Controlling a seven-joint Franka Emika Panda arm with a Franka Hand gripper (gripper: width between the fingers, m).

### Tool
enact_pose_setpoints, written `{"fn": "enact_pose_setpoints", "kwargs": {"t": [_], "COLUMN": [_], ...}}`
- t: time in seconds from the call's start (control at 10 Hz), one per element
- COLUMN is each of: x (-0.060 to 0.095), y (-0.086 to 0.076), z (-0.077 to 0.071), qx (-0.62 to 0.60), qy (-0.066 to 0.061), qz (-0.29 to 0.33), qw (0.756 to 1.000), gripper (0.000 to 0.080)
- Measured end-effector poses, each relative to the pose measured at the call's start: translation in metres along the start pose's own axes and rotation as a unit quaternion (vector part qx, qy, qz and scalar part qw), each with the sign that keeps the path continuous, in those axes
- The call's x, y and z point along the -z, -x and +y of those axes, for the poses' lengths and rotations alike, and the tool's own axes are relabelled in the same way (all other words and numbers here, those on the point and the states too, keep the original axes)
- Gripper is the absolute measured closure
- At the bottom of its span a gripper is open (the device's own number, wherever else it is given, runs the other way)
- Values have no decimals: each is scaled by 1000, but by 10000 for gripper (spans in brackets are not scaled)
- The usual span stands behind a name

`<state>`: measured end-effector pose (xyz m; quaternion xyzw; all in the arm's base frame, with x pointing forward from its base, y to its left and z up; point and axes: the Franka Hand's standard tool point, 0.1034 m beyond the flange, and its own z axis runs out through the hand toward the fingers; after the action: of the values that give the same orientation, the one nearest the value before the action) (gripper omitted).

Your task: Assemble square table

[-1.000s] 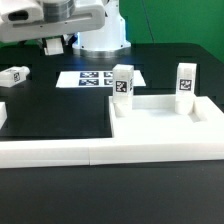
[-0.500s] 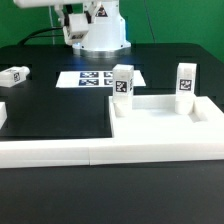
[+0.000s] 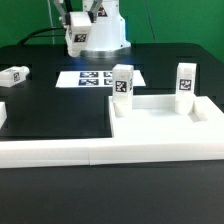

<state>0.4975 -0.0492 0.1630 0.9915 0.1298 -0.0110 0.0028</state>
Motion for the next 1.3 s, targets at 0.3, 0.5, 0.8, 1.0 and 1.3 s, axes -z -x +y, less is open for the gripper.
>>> {"fn": "enact_pose_setpoints", "kwargs": {"t": [0.3, 0.5, 0.8, 1.0, 1.3], "x": [28, 35, 33, 35, 6], "y": [-65, -91, -87, -84, -110], "z": [-37, -44, -27, -16, -68], "qx": [-25, -42, -33, -26, -64], "qy": [-6, -6, 39, 69, 42], "qz": [81, 139, 229, 262, 260], "qw": [996, 989, 972, 962, 962], "gripper": [509, 509, 509, 509, 509]}}
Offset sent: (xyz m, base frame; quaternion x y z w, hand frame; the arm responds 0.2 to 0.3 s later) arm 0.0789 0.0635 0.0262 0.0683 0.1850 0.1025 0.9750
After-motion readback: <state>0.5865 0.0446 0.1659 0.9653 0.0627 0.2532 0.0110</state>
